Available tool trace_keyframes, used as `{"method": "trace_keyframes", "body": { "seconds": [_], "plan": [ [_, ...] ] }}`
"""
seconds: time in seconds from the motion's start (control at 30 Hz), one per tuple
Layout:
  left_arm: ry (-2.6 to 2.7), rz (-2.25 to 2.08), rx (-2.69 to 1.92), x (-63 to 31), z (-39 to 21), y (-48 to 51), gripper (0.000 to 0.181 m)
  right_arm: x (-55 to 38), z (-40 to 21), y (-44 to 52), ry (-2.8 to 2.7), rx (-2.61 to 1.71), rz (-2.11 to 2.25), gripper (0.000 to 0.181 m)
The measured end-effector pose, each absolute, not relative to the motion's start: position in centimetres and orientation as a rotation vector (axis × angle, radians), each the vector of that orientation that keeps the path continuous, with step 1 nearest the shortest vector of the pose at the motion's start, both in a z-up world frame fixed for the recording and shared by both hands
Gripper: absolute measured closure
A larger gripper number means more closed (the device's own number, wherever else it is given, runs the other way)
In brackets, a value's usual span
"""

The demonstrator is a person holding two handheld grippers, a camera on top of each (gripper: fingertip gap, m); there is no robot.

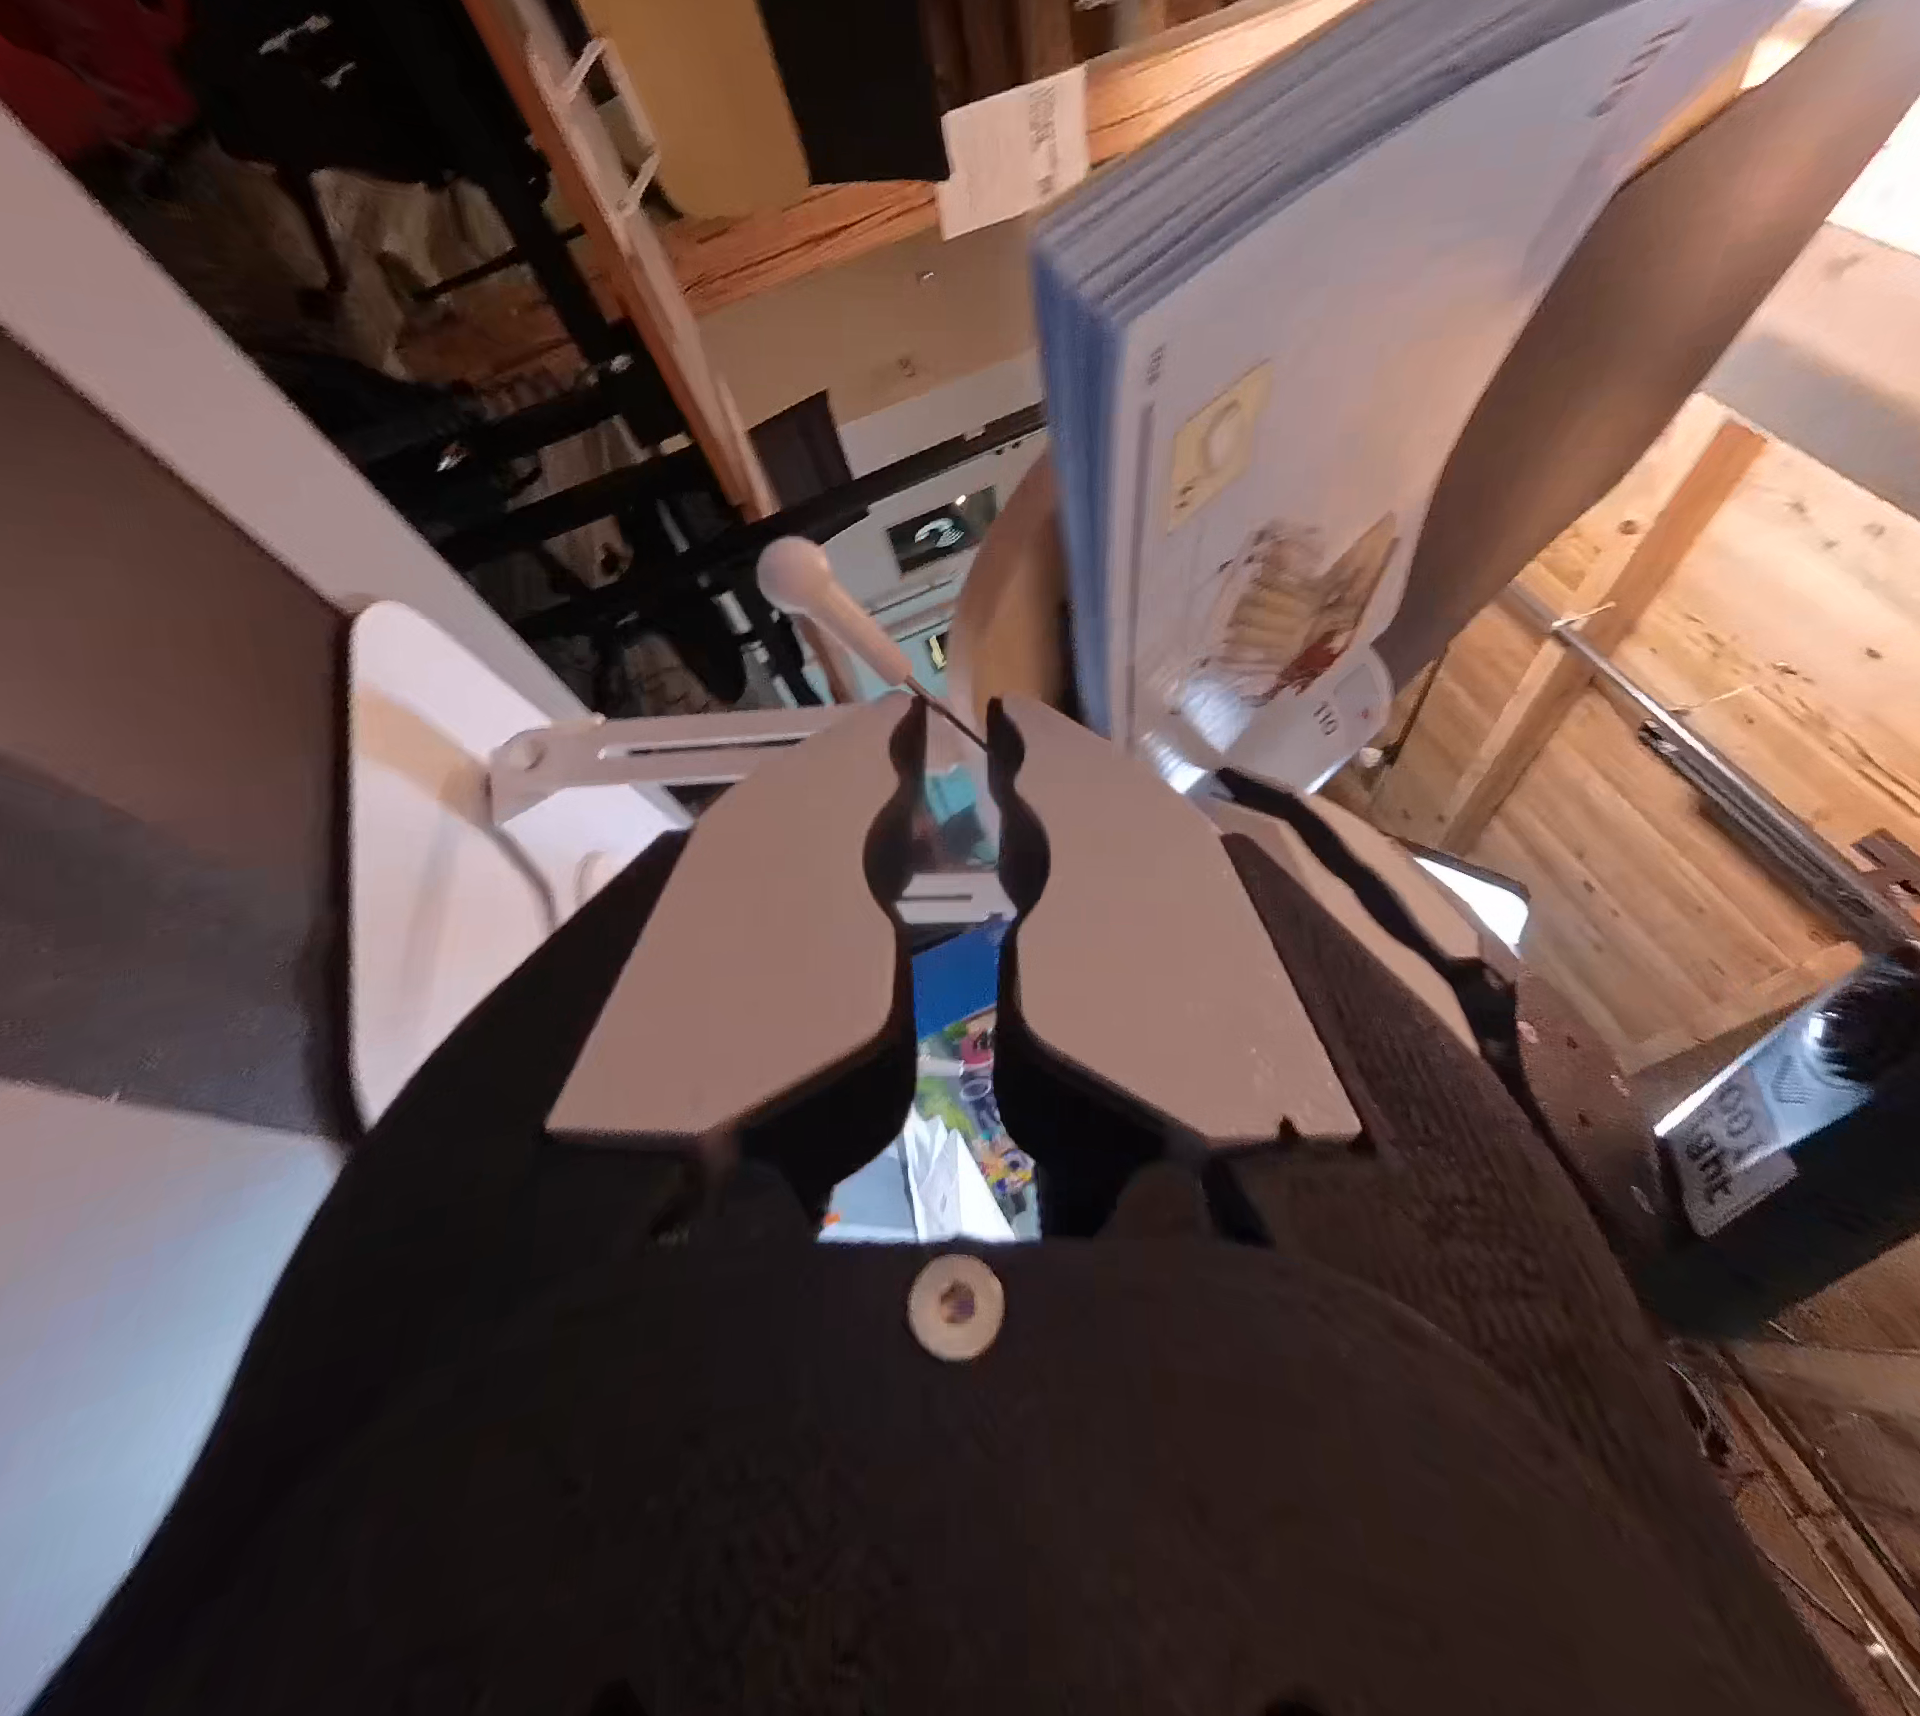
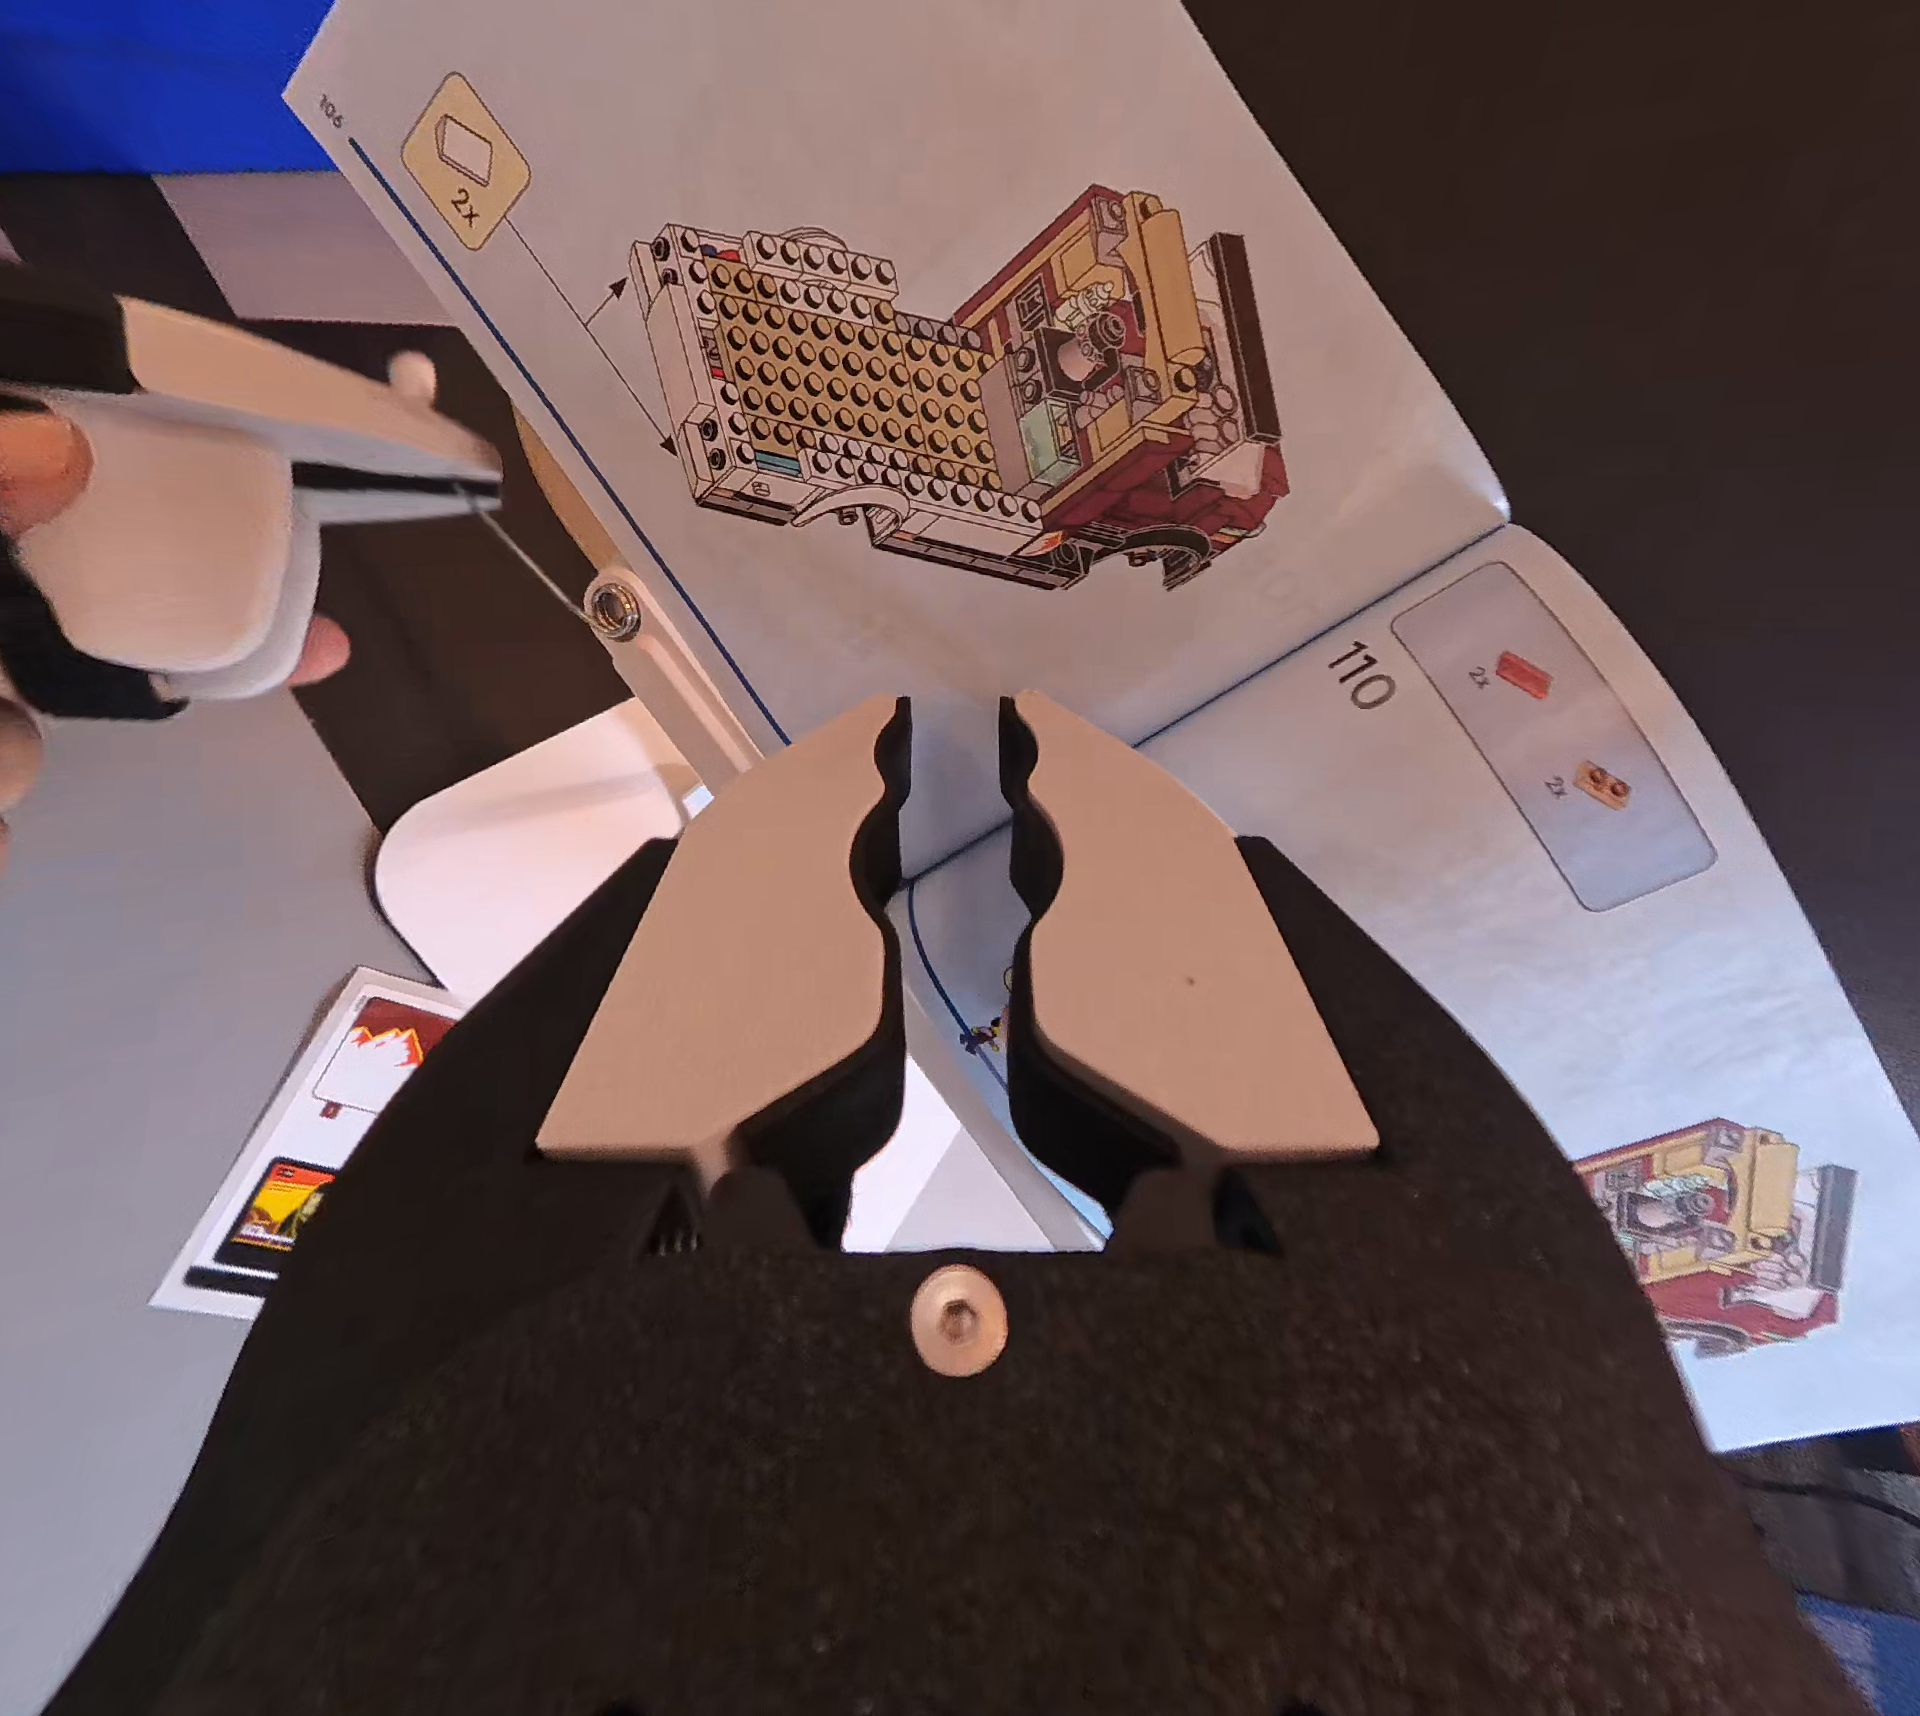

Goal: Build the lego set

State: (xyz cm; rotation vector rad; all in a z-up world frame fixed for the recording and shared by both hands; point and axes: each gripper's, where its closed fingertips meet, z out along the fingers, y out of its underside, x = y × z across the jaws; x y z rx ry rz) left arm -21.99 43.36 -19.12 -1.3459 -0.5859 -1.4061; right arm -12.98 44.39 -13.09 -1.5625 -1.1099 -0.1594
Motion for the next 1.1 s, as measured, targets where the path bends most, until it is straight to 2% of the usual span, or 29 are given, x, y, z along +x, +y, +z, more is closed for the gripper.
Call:
{"method": "trace_keyframes", "body": {
  "seconds": [0.17,0.53,0.63,0.73,0.8,0.9,1.1],
  "plan": [
    [-0.480,-1.272,-1.299,-22.0,-15.9,41.8,0.180,-13.2,-13.2,44.5,-1.099,-1.577,-0.138,0.165],
    [0.120,-0.618,-1.531,-17.7,-12.2,41.8,0.180,-13.1,-13.4,44.4,-1.093,-1.593,-0.109,0.166],
    [0.400,-0.406,-1.589,-14.7,-12.2,42.1,0.175,-13.1,-13.4,44.3,-1.095,-1.597,-0.093,0.165],
    [0.580,-0.182,-1.619,-13.4,-13.0,43.0,0.179,-12.9,-13.2,44.4,-1.086,-1.591,-0.084,0.172],
    [0.642,-0.184,-1.621,-13.1,-13.3,43.1,0.179,-12.6,-13.3,44.2,-1.089,-1.592,-0.063,0.172],
    [0.669,-0.247,-1.634,-12.9,-13.5,42.9,0.179,-12.3,-13.6,43.5,-1.086,-1.620,0.024,0.159],
    [0.661,-0.222,-1.650,-13.1,-13.8,42.9,0.178,-9.0,-13.5,42.5,-0.975,-1.595,0.088,0.156]
  ]
}}
